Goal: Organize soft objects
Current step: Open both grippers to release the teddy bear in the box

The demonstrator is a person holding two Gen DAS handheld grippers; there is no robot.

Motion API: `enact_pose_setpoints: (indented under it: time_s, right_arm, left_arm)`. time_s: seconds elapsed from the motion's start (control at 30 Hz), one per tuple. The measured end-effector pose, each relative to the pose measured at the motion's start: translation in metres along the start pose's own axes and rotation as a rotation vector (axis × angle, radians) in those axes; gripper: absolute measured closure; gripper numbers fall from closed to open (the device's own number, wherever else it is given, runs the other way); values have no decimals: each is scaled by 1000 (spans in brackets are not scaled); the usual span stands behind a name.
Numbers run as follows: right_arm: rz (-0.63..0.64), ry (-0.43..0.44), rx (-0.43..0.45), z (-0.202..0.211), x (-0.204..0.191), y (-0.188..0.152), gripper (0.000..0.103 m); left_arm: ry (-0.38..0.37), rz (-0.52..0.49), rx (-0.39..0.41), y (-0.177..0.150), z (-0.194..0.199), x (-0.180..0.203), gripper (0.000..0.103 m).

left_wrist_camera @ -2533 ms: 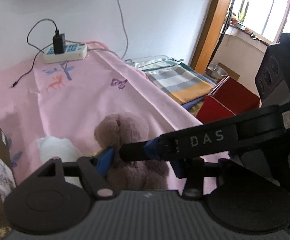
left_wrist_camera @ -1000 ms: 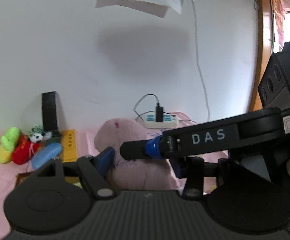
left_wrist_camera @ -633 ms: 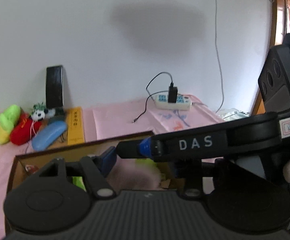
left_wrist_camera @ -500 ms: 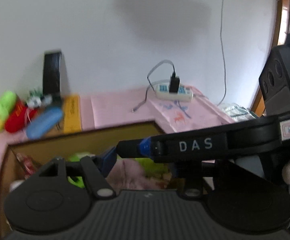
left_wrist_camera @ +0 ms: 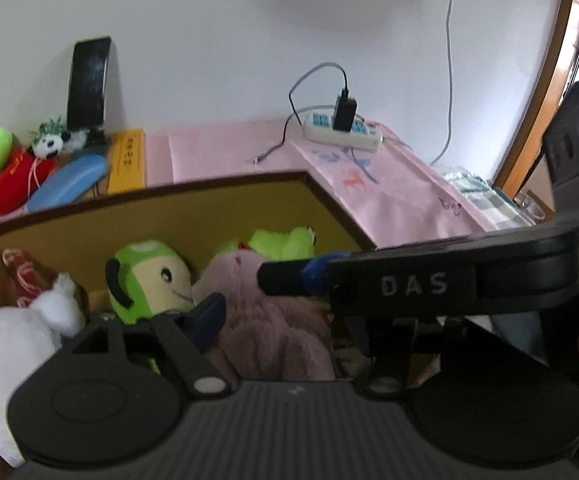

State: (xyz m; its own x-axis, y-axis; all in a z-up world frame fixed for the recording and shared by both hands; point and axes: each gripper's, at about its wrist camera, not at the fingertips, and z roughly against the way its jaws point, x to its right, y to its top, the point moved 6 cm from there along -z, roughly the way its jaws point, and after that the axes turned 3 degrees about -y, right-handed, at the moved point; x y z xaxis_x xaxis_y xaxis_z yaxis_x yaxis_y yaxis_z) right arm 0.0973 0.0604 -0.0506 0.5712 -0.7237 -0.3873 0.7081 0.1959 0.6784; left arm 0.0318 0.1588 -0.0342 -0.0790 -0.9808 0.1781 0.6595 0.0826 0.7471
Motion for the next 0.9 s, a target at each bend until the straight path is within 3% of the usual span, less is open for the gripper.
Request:
enact_pose_setpoints:
  time_s: [0.23, 0.63, 0.9]
  right_arm:
    - [-26, -11, 24, 18, 7, -1, 85]
    - [-56, -107, 52, 44, 19, -17, 85]
    - [-68, -124, 72, 63, 16, -25, 86]
  left_arm:
    - [14, -4, -30, -6, -3, 5, 47]
    - [112, -66, -73, -10, 7, 27, 39]
    - [166, -66, -77, -11, 21, 38, 37]
